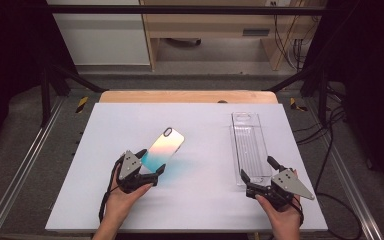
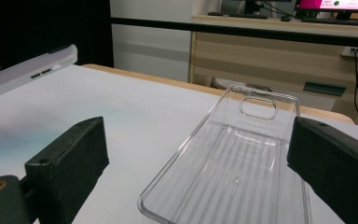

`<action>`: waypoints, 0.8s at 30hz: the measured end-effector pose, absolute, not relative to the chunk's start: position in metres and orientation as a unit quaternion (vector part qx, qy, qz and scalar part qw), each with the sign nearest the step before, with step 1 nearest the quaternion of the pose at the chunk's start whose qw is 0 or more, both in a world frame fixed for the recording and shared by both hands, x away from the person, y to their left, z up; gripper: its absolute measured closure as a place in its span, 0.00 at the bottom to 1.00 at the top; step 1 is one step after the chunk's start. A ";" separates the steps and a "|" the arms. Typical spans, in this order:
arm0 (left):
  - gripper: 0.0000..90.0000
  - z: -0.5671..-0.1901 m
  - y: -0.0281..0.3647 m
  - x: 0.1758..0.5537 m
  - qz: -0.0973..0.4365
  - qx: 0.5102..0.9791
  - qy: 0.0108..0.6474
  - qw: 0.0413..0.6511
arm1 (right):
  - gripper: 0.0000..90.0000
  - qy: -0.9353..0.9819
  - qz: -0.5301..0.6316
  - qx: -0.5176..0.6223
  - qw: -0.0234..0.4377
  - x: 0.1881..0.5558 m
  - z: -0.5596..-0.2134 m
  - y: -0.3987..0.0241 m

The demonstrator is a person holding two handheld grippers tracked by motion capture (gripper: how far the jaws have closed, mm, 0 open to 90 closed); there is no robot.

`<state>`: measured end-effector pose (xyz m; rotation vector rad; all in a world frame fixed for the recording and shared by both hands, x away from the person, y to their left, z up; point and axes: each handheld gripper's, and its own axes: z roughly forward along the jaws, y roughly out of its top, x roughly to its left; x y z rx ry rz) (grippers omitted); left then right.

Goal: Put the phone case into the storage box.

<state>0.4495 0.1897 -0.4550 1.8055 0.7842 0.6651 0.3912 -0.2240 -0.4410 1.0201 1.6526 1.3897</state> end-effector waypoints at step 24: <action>0.19 -0.451 0.185 0.446 0.283 0.747 0.313 0.514 | 0.06 0.646 0.546 0.400 0.353 0.393 -0.442 -0.227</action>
